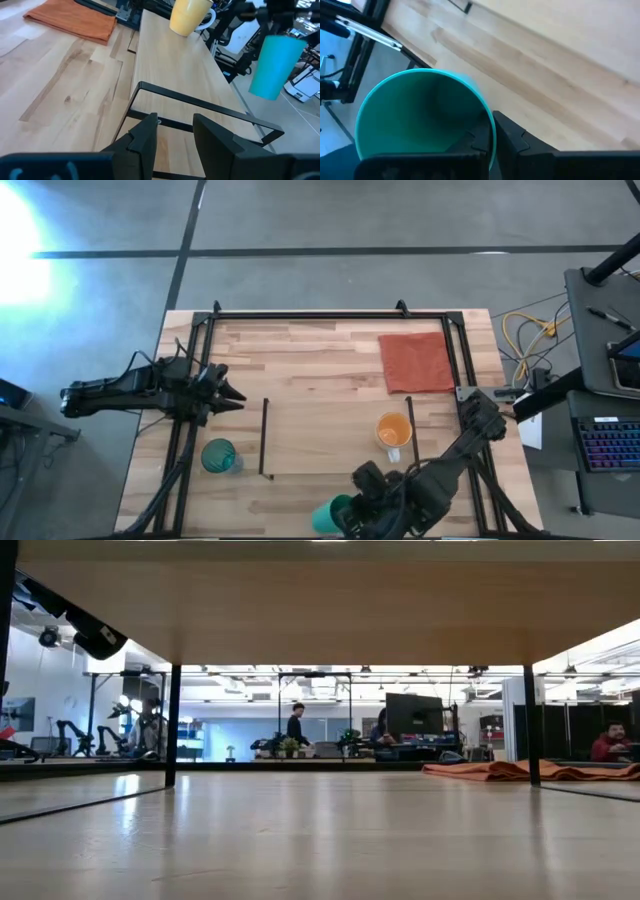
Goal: Stack small to large cups/mugs on shelf
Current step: Put the green cup on the shelf
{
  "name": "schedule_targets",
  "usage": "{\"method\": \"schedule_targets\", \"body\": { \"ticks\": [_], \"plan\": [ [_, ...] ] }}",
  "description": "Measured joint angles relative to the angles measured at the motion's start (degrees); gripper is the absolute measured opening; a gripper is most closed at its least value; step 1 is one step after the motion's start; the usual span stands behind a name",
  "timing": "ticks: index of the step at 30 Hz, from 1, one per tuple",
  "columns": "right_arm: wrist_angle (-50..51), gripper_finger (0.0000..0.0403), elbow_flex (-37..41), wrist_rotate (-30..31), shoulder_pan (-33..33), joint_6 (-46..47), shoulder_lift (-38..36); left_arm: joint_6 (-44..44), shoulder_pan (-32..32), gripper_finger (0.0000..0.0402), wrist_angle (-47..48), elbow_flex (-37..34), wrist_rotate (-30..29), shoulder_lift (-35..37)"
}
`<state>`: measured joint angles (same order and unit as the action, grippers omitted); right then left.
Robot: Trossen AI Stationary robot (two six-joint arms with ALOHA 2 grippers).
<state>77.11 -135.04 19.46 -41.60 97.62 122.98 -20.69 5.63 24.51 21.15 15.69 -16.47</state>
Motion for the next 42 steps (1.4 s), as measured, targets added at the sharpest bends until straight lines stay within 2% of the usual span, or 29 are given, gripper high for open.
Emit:
{"method": "schedule_targets", "body": {
  "ticks": [3, 6, 12, 15, 18, 25, 30, 33, 39, 42],
  "plan": [
    [2.28, 0.0009, 0.02, 0.98, 0.06, -2.07, -2.28, -0.33, 0.0, 0.0112, 0.0, 0.0, -0.12, -0.13],
    [6.4, 0.0009, 0.02, 3.54, 0.0, -2.88, -4.72, -4.74, 0.0, 0.0112, -0.08, 0.01, 0.35, -0.25],
    [11.7, 0.0009, 0.04, 18.32, 1.38, -9.84, -9.07, -8.98, 0.0, 0.0111, -0.5, 1.16, 1.81, -0.31],
    [11.7, 0.0009, 0.0, 20.89, 3.74, -16.71, -10.6, -9.03, -0.01, 0.0111, -0.53, 3.27, 1.81, -0.77],
    [11.63, 0.0009, 0.04, 20.69, 6.41, -24.49, -10.86, -9.1, -0.02, 0.0111, -0.71, 6.42, 1.83, -2.16],
    [11.38, 0.0009, 0.04, 15.41, 12.37, -37.8, -10.97, -11.1, 0.0, 0.0111, -1.48, 16.0, 2.28, -7.41],
    [11.48, 0.0009, 0.04, 12.99, 14.18, -43.14, -10.97, -13.08, -0.05, 0.0111, -1.55, 23.07, 7.32, -13.18],
    [12.77, 0.0009, 0.04, 10.3, 15.02, -43.69, -10.97, -11.05, -0.43, 0.0111, -1.95, 25.72, 10.9, -19.07],
    [12.92, 0.0009, 0.04, 6.91, 15.88, -44.35, -10.95, -3.64, -2.09, 0.0111, -4.29, 29.89, 10.8, -32.77],
    [12.92, 0.0009, 0.04, 2.7, 16.61, -44.36, -10.96, 0.49, -3.93, 0.0111, -6.3, 31.5, 10.28, -39.69]
  ]
}}
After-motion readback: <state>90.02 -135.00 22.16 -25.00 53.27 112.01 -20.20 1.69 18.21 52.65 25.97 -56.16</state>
